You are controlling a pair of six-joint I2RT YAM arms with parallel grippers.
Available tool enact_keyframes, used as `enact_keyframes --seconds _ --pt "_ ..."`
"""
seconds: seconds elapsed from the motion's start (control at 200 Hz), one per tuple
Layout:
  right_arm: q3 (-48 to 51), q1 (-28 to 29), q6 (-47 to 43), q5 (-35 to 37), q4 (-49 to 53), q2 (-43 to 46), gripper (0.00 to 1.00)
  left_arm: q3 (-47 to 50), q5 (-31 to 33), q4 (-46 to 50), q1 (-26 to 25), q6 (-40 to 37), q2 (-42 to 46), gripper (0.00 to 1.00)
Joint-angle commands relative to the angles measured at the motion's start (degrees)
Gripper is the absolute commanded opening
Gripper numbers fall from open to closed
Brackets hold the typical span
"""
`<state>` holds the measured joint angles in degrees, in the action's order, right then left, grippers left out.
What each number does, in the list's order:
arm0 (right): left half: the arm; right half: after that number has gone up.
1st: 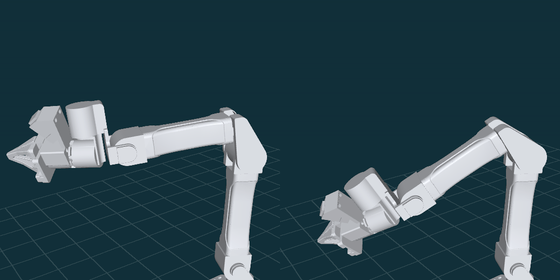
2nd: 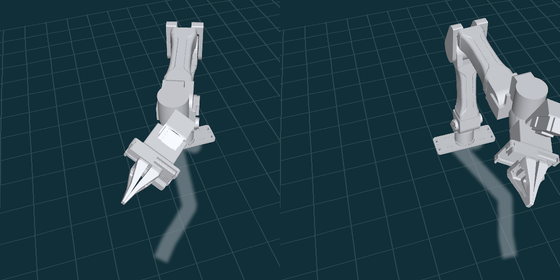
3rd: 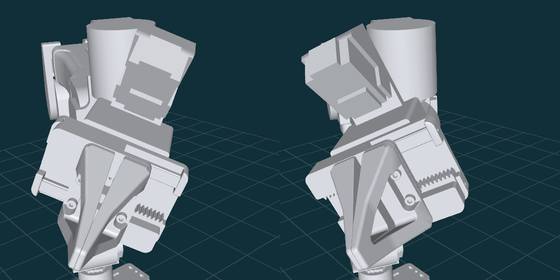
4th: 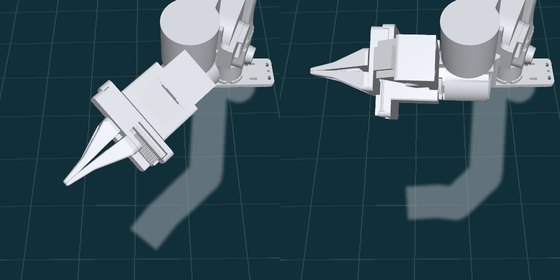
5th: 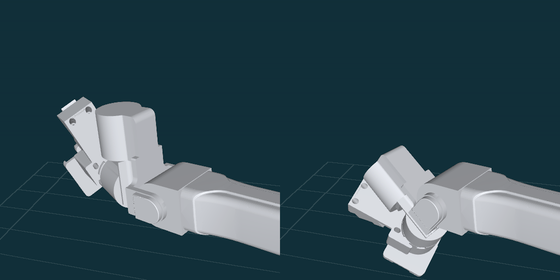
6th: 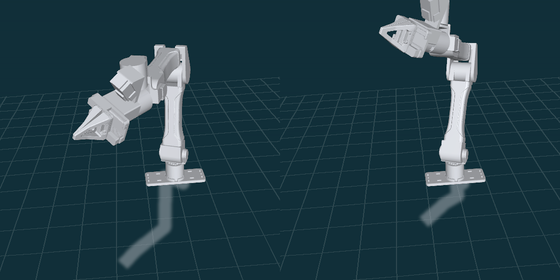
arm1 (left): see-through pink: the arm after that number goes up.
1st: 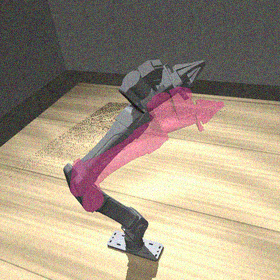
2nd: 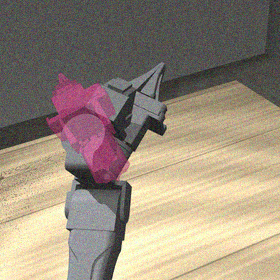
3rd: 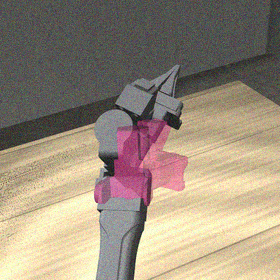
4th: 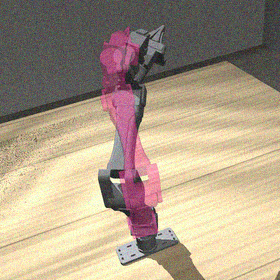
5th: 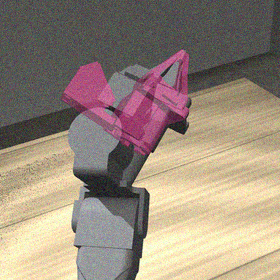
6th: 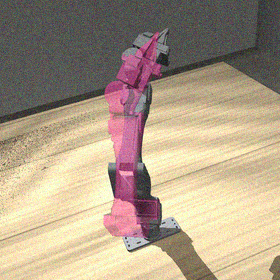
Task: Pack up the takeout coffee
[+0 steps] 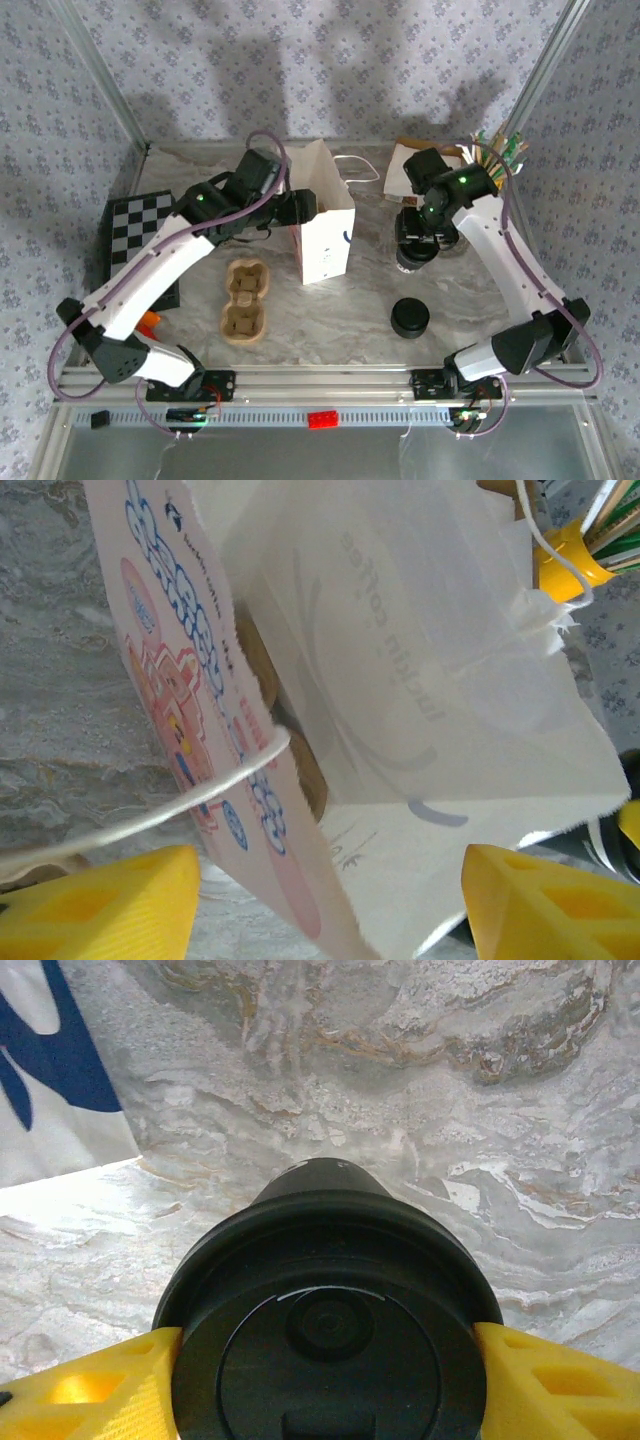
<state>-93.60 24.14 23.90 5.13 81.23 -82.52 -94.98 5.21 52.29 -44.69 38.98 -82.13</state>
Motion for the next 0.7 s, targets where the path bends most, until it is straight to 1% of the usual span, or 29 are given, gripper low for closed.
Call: enact_keyframes --seconds 0.0,0.1,0.175,0.255,0.405,0.495,0.695 --pt "-3.5 1.1 -1.2 0.0 4.3 1.5 0.65 -3.9 1.3 -0.5 -0.2 -1.7 -1.7 0.65" --pt "-6.2 2.1 -1.5 0.2 6.0 1.5 0.65 -4.9 3.0 0.7 0.1 -2.4 -2.8 0.58" --pt "-8.0 2.7 -2.0 -0.5 6.7 1.5 0.65 -5.1 3.0 1.3 0.5 -2.6 -3.3 0.51" --pt "-10.2 3.8 -2.2 -0.7 7.7 1.3 0.64 -5.6 3.1 2.3 1.1 -2.9 -3.8 0.47" --pt "-14.8 5.6 -2.6 -0.6 9.6 1.0 0.64 -5.9 2.4 2.7 2.1 -4.3 -4.0 0.33" --pt "-17.3 6.8 -2.6 -1.9 10.2 0.9 0.63 -5.8 1.3 3.0 2.9 -4.9 -3.8 0.25" --pt "-23.2 9.3 -2.3 -2.4 12.0 -0.1 0.63 -5.3 -1.4 2.9 4.7 -6.3 -3.7 0.15"
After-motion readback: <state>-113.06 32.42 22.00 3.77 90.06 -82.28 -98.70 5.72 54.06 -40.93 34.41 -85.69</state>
